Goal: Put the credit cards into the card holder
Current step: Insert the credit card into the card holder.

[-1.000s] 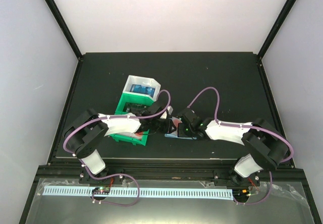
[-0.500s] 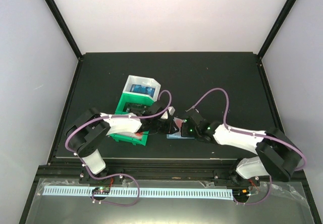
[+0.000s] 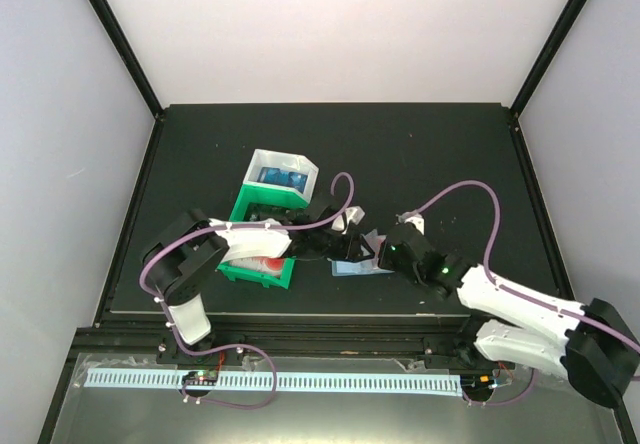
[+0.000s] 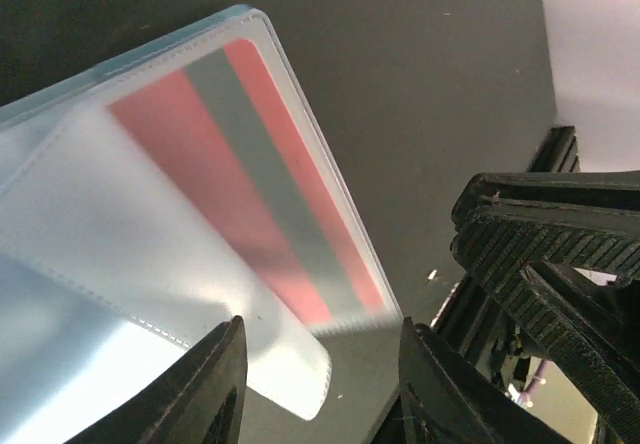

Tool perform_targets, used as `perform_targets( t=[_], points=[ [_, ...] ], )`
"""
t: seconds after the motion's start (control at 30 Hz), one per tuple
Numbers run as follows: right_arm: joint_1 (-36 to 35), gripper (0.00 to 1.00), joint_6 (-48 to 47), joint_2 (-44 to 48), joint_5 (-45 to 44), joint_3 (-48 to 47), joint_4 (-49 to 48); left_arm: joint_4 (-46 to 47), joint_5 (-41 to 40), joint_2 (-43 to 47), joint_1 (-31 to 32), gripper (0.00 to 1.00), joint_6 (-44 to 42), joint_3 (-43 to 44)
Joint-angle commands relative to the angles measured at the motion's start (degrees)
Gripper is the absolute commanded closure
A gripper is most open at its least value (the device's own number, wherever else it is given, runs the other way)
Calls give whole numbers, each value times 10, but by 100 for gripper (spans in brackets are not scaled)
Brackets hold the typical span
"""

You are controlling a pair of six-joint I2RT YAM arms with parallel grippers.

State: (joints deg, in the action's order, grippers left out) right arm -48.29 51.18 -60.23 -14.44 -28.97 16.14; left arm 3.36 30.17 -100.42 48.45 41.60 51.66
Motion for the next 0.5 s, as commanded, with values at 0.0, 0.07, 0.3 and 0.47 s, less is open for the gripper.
perform_targets(
  t=[0.0, 0.07, 0.3, 0.47],
  points=[
    [-2, 86, 25, 55, -70, 15, 36, 23, 25, -21, 16, 53, -16, 43],
    [-2, 86, 31, 80, -83, 20, 50, 24, 25, -32, 22, 50, -19, 57],
    [-3, 81, 38, 153, -109, 29, 104, 55, 24, -66, 29, 36, -15, 84],
    [-2, 80, 35, 185, -117, 22, 140, 76, 48, -54, 31, 31, -22, 99]
  ],
)
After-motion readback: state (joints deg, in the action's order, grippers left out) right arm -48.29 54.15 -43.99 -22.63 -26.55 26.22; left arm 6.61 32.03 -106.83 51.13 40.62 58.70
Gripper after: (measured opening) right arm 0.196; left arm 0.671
